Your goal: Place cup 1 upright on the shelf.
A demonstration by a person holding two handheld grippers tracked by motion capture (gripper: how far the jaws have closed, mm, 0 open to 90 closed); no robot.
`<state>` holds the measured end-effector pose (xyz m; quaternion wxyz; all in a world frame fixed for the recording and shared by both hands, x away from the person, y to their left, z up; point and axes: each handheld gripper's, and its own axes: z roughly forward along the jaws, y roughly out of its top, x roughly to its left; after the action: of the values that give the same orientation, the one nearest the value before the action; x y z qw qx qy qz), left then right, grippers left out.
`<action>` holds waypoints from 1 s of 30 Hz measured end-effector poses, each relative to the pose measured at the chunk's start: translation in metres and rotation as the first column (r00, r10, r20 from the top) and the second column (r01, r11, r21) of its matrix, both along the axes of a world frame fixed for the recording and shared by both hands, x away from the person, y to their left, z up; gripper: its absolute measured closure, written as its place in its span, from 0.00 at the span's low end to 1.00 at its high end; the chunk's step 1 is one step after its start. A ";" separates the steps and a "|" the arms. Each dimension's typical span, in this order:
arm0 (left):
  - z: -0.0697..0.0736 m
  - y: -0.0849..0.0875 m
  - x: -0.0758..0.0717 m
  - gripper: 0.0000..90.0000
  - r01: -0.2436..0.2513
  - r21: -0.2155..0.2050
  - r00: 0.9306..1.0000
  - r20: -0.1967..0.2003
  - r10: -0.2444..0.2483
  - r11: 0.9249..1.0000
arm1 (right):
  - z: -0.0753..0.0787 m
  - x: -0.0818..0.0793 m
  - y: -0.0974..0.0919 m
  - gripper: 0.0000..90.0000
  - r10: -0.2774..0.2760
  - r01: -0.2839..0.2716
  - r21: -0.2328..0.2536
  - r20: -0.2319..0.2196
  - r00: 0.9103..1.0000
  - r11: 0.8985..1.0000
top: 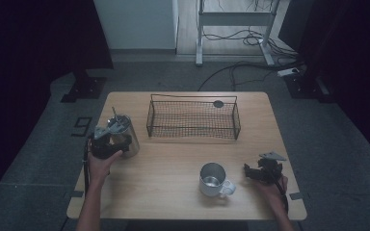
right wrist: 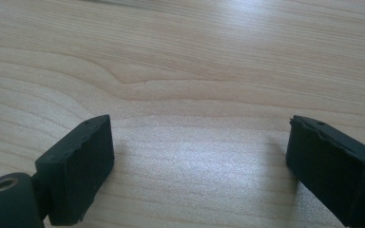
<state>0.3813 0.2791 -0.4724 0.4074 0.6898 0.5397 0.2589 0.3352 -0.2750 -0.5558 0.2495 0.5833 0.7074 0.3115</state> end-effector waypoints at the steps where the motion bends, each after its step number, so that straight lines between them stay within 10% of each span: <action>1: 0.000 -0.001 0.002 0.04 0.001 0.002 1.000 -0.002 -0.001 1.000 | 0.000 0.000 0.000 0.10 0.000 0.000 0.000 0.000 1.000 1.000; 30: -0.007 -0.007 0.027 0.01 0.009 0.007 1.000 0.008 -0.010 1.000 | 0.000 0.000 0.000 0.10 0.000 0.000 0.000 0.000 1.000 1.000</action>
<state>0.4084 0.2718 -0.4799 0.4083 0.6927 0.5339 0.2615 0.3352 -0.2750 -0.5558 0.2494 0.5833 0.7075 0.3115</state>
